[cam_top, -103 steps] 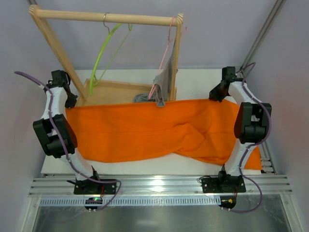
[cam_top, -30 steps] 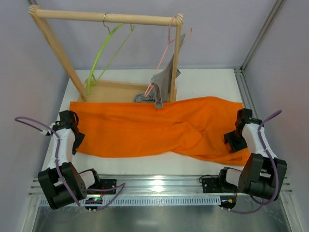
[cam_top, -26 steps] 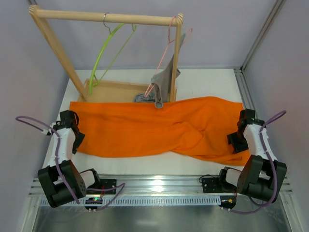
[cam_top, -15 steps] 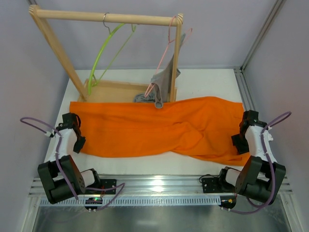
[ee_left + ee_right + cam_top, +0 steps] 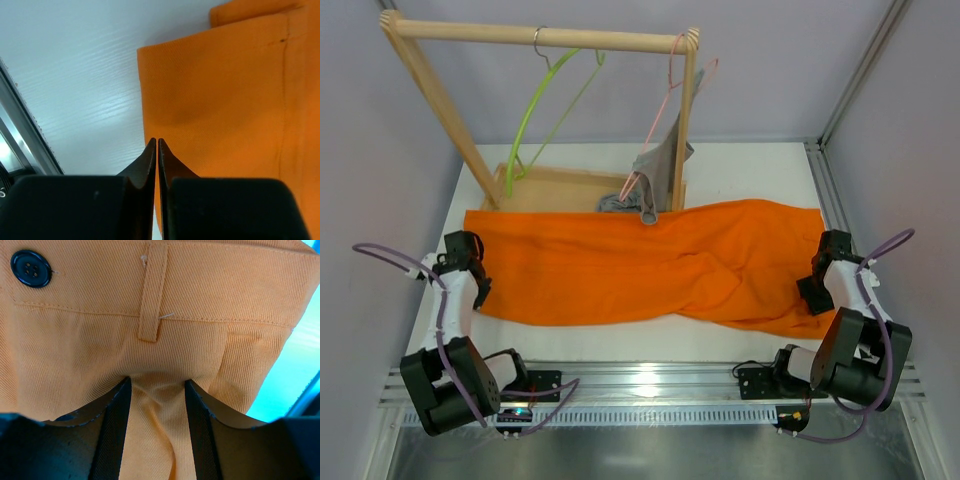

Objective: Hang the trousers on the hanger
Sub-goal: Fold the trousers

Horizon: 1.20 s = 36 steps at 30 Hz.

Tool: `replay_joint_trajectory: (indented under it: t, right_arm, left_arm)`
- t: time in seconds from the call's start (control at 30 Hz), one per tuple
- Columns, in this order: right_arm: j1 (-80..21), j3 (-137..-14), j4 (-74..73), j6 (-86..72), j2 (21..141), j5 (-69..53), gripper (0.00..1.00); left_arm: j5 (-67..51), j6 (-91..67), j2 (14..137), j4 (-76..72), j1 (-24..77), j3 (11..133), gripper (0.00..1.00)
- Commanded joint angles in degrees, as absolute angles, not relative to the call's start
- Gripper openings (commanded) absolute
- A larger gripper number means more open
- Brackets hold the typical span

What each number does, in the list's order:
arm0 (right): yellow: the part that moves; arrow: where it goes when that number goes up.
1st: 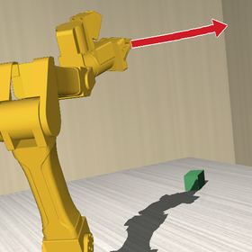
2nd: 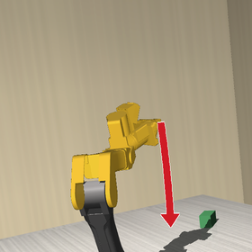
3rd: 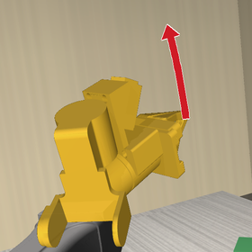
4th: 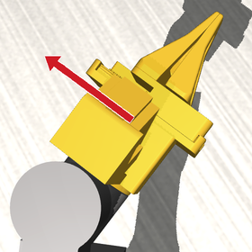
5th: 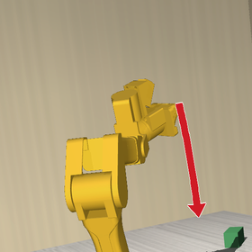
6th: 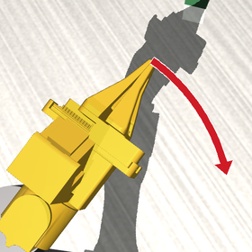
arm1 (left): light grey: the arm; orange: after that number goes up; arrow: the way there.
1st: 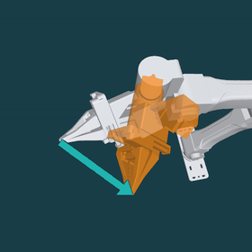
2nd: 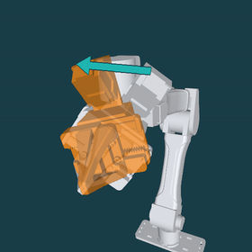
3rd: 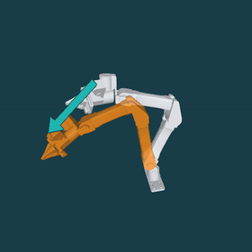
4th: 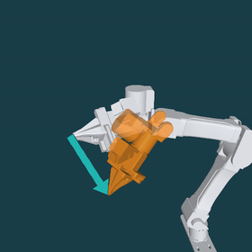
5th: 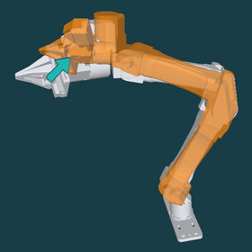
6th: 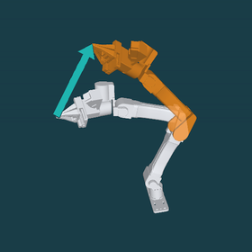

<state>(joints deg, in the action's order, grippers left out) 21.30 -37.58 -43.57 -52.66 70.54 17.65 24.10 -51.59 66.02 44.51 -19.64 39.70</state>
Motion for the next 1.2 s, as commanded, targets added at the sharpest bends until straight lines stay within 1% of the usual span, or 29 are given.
replay_joint_trajectory:
  t: [0.0,0.03,0.07,0.1,0.13,0.17,0.23,0.27,0.37,0.47,0.53,0.6,0.63,0.67,0.7,0.73,0.87,1.0,1.07,1.1,1.17]
  right_arm:
    - [21.53,-38.06,-38.50,-51.77,71.19,18.55,0.50]
    - [21.62,-37.88,-38.32,-51.77,71.37,18.20,0.50]
    - [21.62,-37.53,-37.71,-51.77,71.45,17.76,0.50]
    - [21.62,-37.44,-37.53,-51.68,71.54,17.32,0.50]
    - [21.62,-37.35,-37.36,-51.51,71.72,16.79,0.50]
    - [21.62,-37.35,-37.27,-51.24,71.81,16.53,0.50]
    - [21.62,-37.70,-37.18,-51.06,71.98,16.35,0.50]
    - [21.62,-37.88,-37.09,-50.98,72.07,16.00,0.50]
    - [21.62,-38.75,-37.18,-50.45,72.42,15.38,0.49]
    - [21.62,-39.46,-37.71,-50.36,72.51,15.90,0.50]
    - [21.53,-39.46,-37.79,-50.27,72.42,16.17,0.49]
    - [21.62,-39.29,-37.62,-50.45,72.60,16.70,0.49]
    - [21.62,-39.20,-37.36,-50.36,72.86,16.96,0.49]
    - [21.53,-39.29,-37.35,-50.27,73.04,17.22,0.50]
    - [21.62,-39.37,-37.44,-50.27,73.73,17.75,0.49]
    - [21.71,-39.46,-37.18,-50.27,73.91,17.93,0.49]
    - [21.80,-39.55,-36.48,-50.01,75.06,18.10,0.49]
    - [21.80,-39.99,-36.04,-49.83,75.50,18.54,0.50]
    - [21.80,-39.99,-35.51,-49.83,75.67,17.93,0.50]
    - [21.80,-39.90,-35.16,-49.75,75.76,17.49,0.50]
    - [21.80,-39.99,-34.72,-49.75,76.29,16.61,0.50]
  left_arm:
    - [27.77,-50.98,62.84,43.85,-19.78,42.36,0.00]
    - [28.21,-51.41,63.02,44.90,-19.69,42.45,0.03]
    - [28.56,-51.59,63.28,45.43,-19.69,42.71,0.12]
    - [28.91,-51.77,63.63,46.14,-19.77,42.71,0.33]
    - [28.83,-52.29,64.33,46.49,-19.78,42.63,0.39]
    - [28.83,-52.90,64.42,46.32,-19.78,41.84,0.49]
    - [26.11,-53.70,63.82,43.09,-19.86,39.83,0.56]
    - [25.06,-54.40,63.11,42.20,-19.86,37.38,0.62]
    - [23.03,-56.50,60.66,39.13,-19.86,33.24,0.65]
    - [23.82,-57.65,59.68,38.41,-19.86,31.82,0.64]
    - [24.60,-57.66,60.12,39.02,-19.78,32.60,0.58]
    - [26.89,-57.66,61.34,39.46,-19.78,33.31,0.39]
    - [27.33,-57.05,61.96,39.20,-19.78,33.66,0.28]
    - [27.94,-56.43,62.83,38.94,-19.86,34.01,0.10]
    - [27.86,-55.29,64.58,38.67,-19.95,34.54,0.02]
    - [27.95,-55.02,65.56,38.85,-19.95,35.67,0.00]
    - [29.79,-53.88,67.41,42.79,-19.86,40.33,0.00]
    - [31.90,-51.86,63.99,44.91,-19.95,44.64,0.00]
    - [31.38,-51.86,61.44,43.86,-19.86,45.00,0.01]
    - [29.29,-51.77,60.83,42.99,-19.86,43.78,0.00]
    - [27.87,-52.73,59.77,41.22,-19.95,41.84,0.21]
